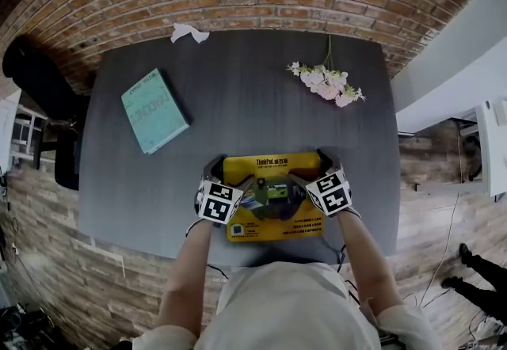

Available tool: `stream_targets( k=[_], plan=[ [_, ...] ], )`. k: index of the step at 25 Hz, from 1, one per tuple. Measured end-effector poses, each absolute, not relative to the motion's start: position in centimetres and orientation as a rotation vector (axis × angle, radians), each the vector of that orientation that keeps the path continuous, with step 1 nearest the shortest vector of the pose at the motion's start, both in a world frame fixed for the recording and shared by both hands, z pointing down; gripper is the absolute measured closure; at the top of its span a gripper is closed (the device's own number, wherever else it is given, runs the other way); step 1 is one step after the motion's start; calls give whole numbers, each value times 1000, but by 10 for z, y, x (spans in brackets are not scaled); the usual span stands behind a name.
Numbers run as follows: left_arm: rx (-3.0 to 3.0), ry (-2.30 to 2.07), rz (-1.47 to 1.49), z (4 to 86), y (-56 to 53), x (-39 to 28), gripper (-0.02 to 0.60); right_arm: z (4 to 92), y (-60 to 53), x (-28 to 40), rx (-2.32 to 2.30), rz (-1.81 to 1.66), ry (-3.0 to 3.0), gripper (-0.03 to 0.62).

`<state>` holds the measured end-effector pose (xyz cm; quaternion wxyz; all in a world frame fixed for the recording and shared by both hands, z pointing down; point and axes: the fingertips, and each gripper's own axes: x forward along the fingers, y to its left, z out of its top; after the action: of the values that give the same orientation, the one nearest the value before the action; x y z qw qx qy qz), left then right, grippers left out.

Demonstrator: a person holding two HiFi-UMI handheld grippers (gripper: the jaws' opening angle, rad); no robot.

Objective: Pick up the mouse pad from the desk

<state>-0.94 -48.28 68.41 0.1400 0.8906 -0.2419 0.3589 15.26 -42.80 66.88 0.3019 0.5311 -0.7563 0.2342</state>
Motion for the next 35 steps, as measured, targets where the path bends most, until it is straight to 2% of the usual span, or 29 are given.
stream_targets(
  k=[5,8,11,13,15,17,19,35],
  plan=[
    [2566,-712,1032,683,-481,-8,170,667,-428,152,1405,616,-2008,168],
    [2565,-728,1023,682,-475,-3,242,666,-425,145,1382,616,-2017,252],
    [2559,-725,1024,681,-466,1,322,665,-424,144,1384,623,-2016,283],
    [2557,-691,1024,681,-459,5,382,664,-423,141,1378,631,-2017,344],
    [2550,-654,1025,680,-450,9,480,664,-421,132,1343,643,-2033,421],
    [2554,-650,1034,679,-444,13,544,665,-418,122,1300,650,-2047,532],
    [2558,-669,1016,677,-443,14,552,665,-416,117,1290,634,-2040,563],
    [2598,-777,886,640,-423,10,554,626,-399,104,1365,534,-2095,568]
  ],
)
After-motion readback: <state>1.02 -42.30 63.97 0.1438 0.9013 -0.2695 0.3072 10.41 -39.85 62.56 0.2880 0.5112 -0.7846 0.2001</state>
